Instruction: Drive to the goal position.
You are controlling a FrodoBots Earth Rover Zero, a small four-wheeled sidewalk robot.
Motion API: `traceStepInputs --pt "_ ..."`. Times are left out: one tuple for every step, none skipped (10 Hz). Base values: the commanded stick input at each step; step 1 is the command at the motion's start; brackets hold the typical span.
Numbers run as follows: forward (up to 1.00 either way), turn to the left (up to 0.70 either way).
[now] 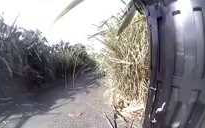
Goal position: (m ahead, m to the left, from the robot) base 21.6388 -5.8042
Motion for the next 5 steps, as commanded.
traceStepInputs --pt "0.00 0.00" --pt "0.00 0.00" --pt "0.00 0.00" --pt "0.00 0.00" --pt "0.06 0.00"
